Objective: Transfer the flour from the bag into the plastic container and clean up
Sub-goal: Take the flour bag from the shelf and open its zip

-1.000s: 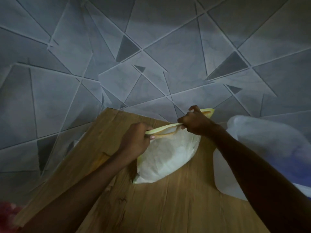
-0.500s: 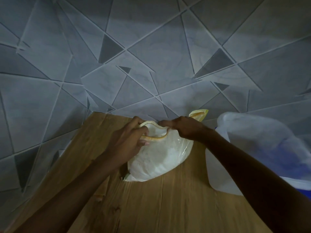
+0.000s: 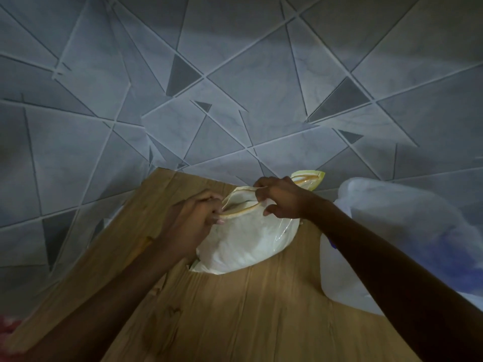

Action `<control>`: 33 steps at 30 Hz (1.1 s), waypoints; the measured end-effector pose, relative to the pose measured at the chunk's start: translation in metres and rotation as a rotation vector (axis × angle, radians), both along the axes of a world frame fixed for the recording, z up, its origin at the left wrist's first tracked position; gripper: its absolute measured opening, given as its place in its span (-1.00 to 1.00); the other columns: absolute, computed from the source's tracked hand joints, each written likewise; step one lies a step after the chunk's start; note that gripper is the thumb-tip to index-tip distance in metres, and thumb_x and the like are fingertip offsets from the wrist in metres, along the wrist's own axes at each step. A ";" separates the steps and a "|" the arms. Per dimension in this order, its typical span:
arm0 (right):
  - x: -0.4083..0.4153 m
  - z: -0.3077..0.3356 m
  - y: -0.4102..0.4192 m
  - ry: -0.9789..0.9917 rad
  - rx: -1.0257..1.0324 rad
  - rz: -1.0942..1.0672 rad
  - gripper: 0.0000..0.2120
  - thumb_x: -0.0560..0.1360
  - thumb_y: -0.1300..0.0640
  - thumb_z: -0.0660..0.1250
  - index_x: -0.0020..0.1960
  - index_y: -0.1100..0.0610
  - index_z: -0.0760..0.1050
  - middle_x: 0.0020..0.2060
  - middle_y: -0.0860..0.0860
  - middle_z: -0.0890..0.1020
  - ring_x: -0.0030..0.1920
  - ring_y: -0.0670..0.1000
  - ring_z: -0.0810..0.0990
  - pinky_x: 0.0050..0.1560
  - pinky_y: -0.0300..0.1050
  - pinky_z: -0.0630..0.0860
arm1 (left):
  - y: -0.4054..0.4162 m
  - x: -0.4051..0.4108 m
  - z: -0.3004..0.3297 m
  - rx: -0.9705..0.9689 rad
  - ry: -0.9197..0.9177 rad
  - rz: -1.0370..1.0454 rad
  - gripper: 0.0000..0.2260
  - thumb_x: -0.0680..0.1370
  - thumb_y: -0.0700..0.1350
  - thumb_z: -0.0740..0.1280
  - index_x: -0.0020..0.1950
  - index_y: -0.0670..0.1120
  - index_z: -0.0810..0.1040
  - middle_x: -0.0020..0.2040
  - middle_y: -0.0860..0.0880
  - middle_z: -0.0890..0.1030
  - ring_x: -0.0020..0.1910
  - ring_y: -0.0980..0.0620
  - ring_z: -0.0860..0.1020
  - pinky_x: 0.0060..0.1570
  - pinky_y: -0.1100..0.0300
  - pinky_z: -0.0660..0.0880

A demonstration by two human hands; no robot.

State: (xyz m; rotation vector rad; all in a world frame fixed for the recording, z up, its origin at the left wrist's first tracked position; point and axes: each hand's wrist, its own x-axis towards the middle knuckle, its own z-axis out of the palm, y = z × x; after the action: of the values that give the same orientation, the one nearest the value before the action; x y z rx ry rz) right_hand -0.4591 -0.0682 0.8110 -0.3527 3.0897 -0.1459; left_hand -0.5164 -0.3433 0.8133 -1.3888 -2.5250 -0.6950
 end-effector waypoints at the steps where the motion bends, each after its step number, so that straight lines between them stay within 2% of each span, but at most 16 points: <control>1: -0.001 0.002 -0.001 0.002 -0.004 -0.002 -0.74 0.39 0.06 0.52 0.03 0.07 0.56 0.23 -0.02 0.51 0.25 0.04 0.50 0.20 0.05 0.36 | 0.000 0.001 0.001 -0.002 0.010 0.015 -0.86 0.41 -0.12 0.53 -0.18 0.04 0.60 0.05 0.17 0.63 -0.06 0.17 0.63 -0.20 0.32 0.52; 4: -0.003 0.007 0.001 0.028 -0.028 -0.008 -0.78 0.38 0.06 0.53 -0.07 0.07 0.53 -0.01 -0.03 0.62 0.07 0.05 0.60 0.09 -0.04 0.36 | -0.003 0.005 0.000 -0.014 0.088 0.095 -0.87 0.39 -0.11 0.54 -0.16 0.01 0.63 -0.16 0.09 0.68 -0.20 0.07 0.63 -0.28 0.32 0.43; 8: -0.002 0.004 -0.001 0.097 -0.019 0.006 -0.82 0.40 0.15 0.49 -0.12 0.08 0.49 -0.19 -0.01 0.71 -0.07 0.13 0.68 -0.09 -0.10 0.47 | -0.007 0.005 -0.009 -0.012 0.152 0.157 -0.86 0.37 -0.15 0.55 -0.14 0.00 0.65 -0.23 0.06 0.68 -0.25 0.01 0.62 -0.30 0.26 0.46; 12: -0.006 0.001 -0.007 0.084 -0.062 -0.039 -0.69 0.37 0.21 0.48 -0.02 0.06 0.39 -0.18 0.00 0.72 -0.07 0.15 0.70 -0.07 0.00 0.58 | -0.011 0.001 -0.021 0.085 0.064 0.162 -0.95 0.47 -0.04 0.46 -0.11 0.01 0.64 -0.19 0.06 0.66 -0.19 0.01 0.62 -0.23 0.17 0.53; 14: -0.010 -0.002 -0.011 0.083 -0.092 -0.060 -0.55 0.35 0.19 0.50 0.12 0.04 0.35 -0.13 0.02 0.71 -0.06 0.17 0.69 -0.04 0.02 0.58 | -0.013 -0.002 -0.026 0.130 0.012 0.167 -0.86 0.50 0.07 0.36 -0.09 0.03 0.63 -0.16 0.07 0.65 -0.19 0.03 0.61 -0.21 0.11 0.54; 16: -0.014 -0.005 -0.015 0.071 -0.052 -0.077 -0.43 0.36 0.14 0.51 0.29 0.00 0.37 -0.02 0.01 0.70 0.05 0.14 0.67 0.07 0.03 0.55 | -0.014 -0.003 -0.027 0.180 -0.021 0.175 -0.81 0.51 0.11 0.33 -0.09 0.03 0.62 -0.16 0.08 0.64 -0.22 0.04 0.61 -0.24 0.08 0.55; 17: -0.016 -0.007 -0.017 0.060 -0.007 -0.085 -0.47 0.39 0.13 0.50 0.31 -0.01 0.42 0.04 0.01 0.66 0.12 0.11 0.63 0.12 0.03 0.51 | -0.014 -0.003 -0.027 0.205 -0.035 0.179 -0.81 0.50 0.11 0.33 -0.09 0.02 0.61 -0.17 0.08 0.63 -0.23 0.04 0.61 -0.26 0.07 0.55; 19: -0.019 -0.008 -0.020 0.059 0.076 -0.069 -0.68 0.45 0.13 0.44 0.20 0.00 0.56 0.09 0.02 0.58 0.18 0.10 0.58 0.13 0.04 0.41 | -0.013 -0.003 -0.026 0.271 -0.079 0.183 -0.83 0.49 0.07 0.38 -0.07 -0.01 0.59 -0.16 0.10 0.63 -0.22 0.05 0.62 -0.28 0.06 0.56; 21: -0.018 -0.011 -0.021 0.101 0.096 -0.048 -0.79 0.45 0.16 0.41 0.08 0.01 0.63 0.06 0.03 0.57 0.11 0.11 0.61 0.10 0.04 0.40 | -0.013 -0.003 -0.025 0.332 -0.123 0.196 -0.84 0.46 -0.01 0.45 -0.02 -0.04 0.60 -0.12 0.12 0.64 -0.17 0.07 0.63 -0.23 0.06 0.58; 24: -0.020 -0.018 -0.019 0.165 0.066 -0.055 -0.82 0.41 0.22 0.43 -0.03 0.02 0.65 -0.06 0.03 0.67 -0.07 0.13 0.67 0.02 0.01 0.46 | -0.014 -0.008 -0.027 0.386 -0.172 0.239 -0.78 0.42 -0.15 0.54 0.02 -0.04 0.61 -0.08 0.12 0.66 -0.11 0.12 0.64 -0.14 0.08 0.60; 26: -0.020 -0.020 -0.017 0.177 0.043 -0.095 -0.82 0.40 0.23 0.42 -0.05 0.01 0.65 -0.16 0.04 0.71 -0.14 0.15 0.69 -0.01 -0.03 0.50 | -0.015 -0.009 -0.028 0.446 -0.250 0.280 -0.78 0.42 -0.16 0.55 0.01 -0.03 0.62 -0.10 0.13 0.66 -0.11 0.20 0.63 -0.12 0.20 0.59; 29: -0.022 -0.024 -0.016 0.194 -0.006 -0.115 -0.77 0.40 0.24 0.40 -0.01 0.02 0.68 -0.16 0.05 0.72 -0.15 0.15 0.68 0.01 -0.04 0.51 | -0.015 -0.005 -0.034 0.594 -0.401 0.363 -0.77 0.42 -0.13 0.55 0.03 -0.06 0.61 -0.10 0.14 0.65 -0.12 0.24 0.62 -0.17 0.45 0.50; 31: -0.023 -0.022 -0.015 0.213 -0.072 -0.112 -0.77 0.41 0.23 0.37 0.00 0.04 0.70 -0.16 0.07 0.72 -0.18 0.14 0.68 0.03 -0.02 0.54 | -0.013 0.000 -0.043 0.711 -0.543 0.399 -0.68 0.41 -0.15 0.55 0.11 -0.08 0.56 -0.02 0.09 0.64 -0.06 0.22 0.62 -0.14 0.44 0.53; 33: -0.027 -0.020 -0.015 0.249 -0.134 -0.110 -0.75 0.39 0.22 0.31 -0.02 0.08 0.71 -0.19 0.08 0.73 -0.23 0.13 0.67 0.00 0.01 0.58 | -0.012 -0.001 -0.057 0.847 -0.761 0.384 -0.55 0.40 -0.23 0.55 0.23 -0.12 0.47 0.10 0.00 0.63 0.06 0.13 0.64 -0.04 0.32 0.60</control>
State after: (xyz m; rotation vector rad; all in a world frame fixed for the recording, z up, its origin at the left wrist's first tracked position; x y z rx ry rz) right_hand -0.4856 -0.0832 0.7908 -0.2185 3.3565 -0.3377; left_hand -0.5173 -0.3557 0.7562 -0.3544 -2.2750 -2.1448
